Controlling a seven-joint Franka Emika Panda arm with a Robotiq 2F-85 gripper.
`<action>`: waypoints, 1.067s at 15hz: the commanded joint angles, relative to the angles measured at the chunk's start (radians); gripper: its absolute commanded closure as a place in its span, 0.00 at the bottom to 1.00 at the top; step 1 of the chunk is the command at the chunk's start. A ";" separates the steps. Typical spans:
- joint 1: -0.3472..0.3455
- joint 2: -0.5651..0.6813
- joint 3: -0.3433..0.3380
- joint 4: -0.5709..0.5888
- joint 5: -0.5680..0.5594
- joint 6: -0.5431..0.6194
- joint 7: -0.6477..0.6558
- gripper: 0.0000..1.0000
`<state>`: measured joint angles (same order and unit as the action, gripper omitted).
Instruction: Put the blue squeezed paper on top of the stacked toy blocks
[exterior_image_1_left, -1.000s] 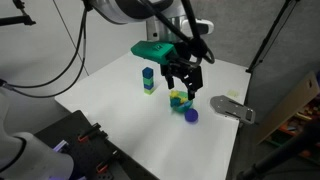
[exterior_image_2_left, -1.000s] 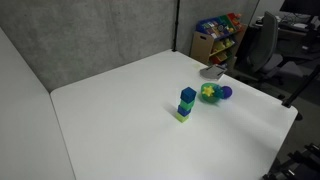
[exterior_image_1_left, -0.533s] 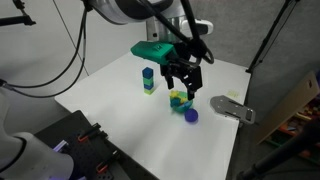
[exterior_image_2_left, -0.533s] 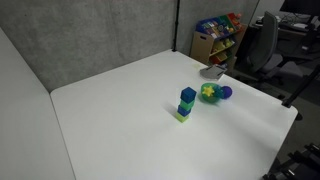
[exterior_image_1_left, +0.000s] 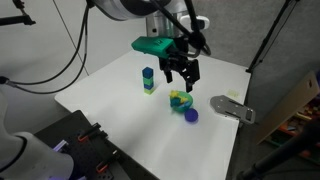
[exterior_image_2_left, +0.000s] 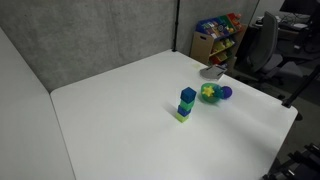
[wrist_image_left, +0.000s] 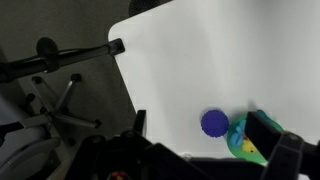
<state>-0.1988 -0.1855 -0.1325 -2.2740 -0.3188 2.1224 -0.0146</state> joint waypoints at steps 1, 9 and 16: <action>0.029 0.080 -0.001 0.079 0.050 0.013 -0.001 0.00; 0.075 0.320 0.014 0.231 0.179 0.134 0.000 0.00; 0.086 0.531 0.064 0.350 0.323 0.218 -0.030 0.00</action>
<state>-0.1143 0.2626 -0.0837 -1.9983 -0.0388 2.3289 -0.0246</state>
